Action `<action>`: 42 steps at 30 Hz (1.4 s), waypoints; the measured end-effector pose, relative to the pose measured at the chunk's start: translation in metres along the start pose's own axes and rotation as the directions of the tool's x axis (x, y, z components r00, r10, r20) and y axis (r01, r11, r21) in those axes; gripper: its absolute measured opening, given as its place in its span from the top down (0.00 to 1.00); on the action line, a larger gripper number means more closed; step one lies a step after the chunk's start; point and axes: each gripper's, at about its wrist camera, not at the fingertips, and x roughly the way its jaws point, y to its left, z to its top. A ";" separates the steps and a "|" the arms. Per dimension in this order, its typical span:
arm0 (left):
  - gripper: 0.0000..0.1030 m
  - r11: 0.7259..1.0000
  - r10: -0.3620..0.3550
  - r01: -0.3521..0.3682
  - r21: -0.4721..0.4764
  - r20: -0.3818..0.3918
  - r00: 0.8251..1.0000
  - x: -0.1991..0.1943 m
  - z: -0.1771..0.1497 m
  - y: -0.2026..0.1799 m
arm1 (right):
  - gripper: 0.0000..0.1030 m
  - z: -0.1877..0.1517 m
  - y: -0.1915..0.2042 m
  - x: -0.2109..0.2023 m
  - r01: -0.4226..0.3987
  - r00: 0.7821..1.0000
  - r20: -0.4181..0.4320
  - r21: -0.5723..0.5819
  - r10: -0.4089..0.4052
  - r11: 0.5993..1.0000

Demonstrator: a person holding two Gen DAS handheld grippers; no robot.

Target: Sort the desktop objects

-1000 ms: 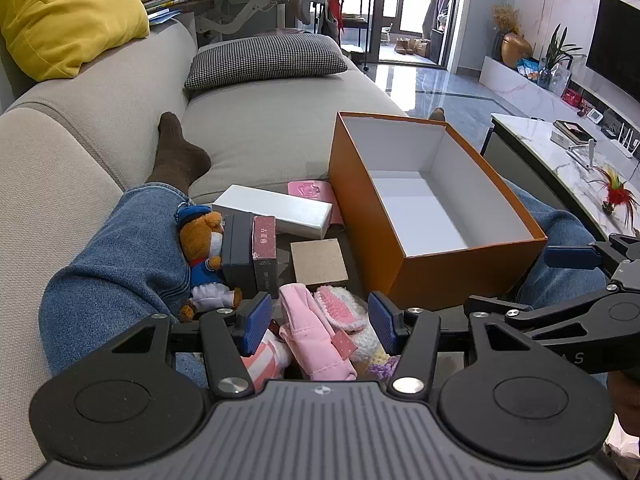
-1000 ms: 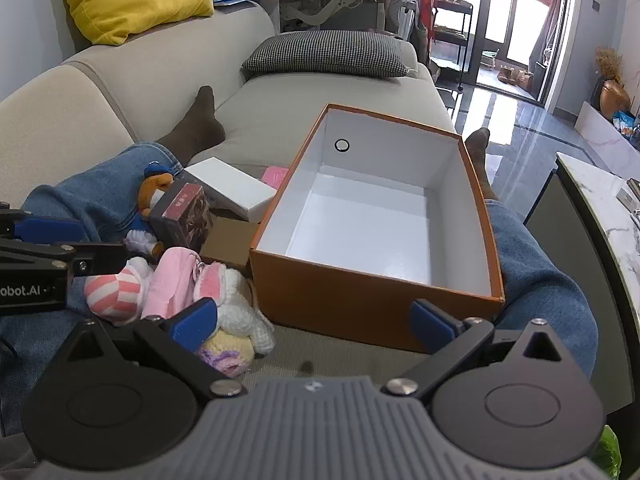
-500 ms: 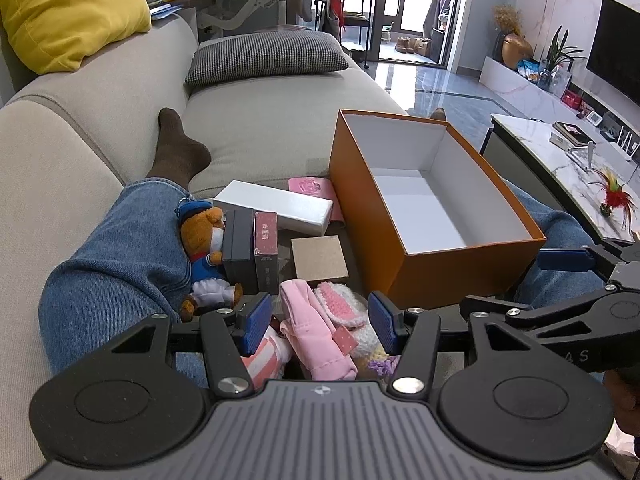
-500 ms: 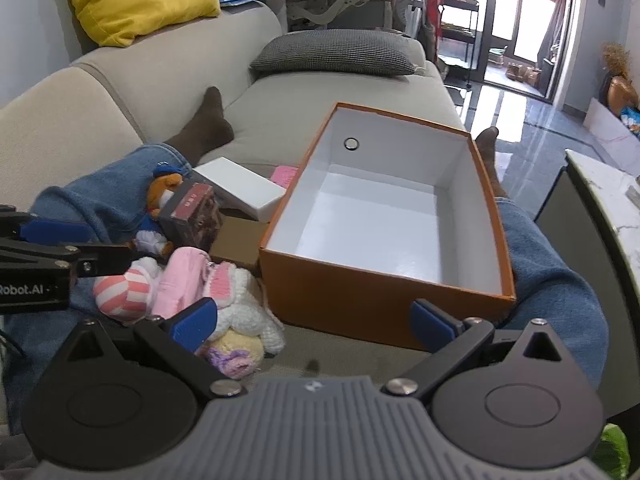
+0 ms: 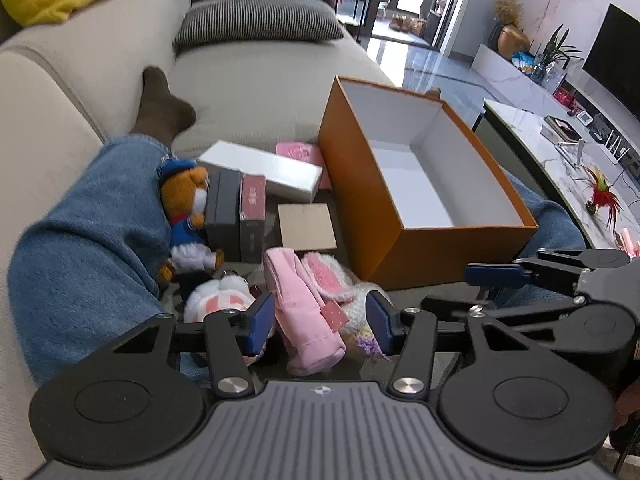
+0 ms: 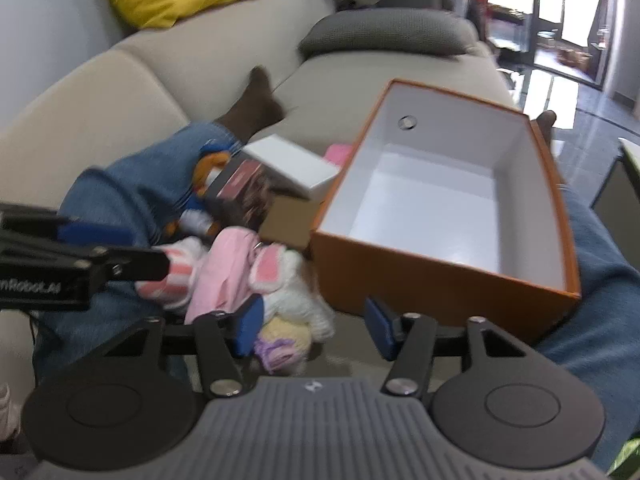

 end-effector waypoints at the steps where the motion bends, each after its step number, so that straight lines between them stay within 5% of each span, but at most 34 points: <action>1: 0.42 1.000 -0.006 0.005 -0.012 -0.014 1.000 0.005 0.001 0.002 | 0.45 0.001 0.002 0.003 -0.012 1.000 -0.011 -0.015 0.011 1.000; 9: 0.43 0.998 -0.020 0.012 -0.066 -0.130 0.991 0.048 0.008 0.016 | 0.45 0.006 0.018 0.039 -0.081 0.992 -0.104 -0.151 0.065 0.985; 19: 0.57 0.996 -0.052 0.033 -0.083 -0.246 0.968 0.082 0.014 0.022 | 0.45 0.010 0.019 0.079 -0.136 0.975 -0.200 -0.182 0.099 0.974; 42: 0.54 0.998 -0.002 -0.015 -0.063 -0.267 0.964 0.094 0.013 0.015 | 0.33 0.003 0.038 0.115 -0.049 0.979 -0.203 -0.277 -0.008 0.960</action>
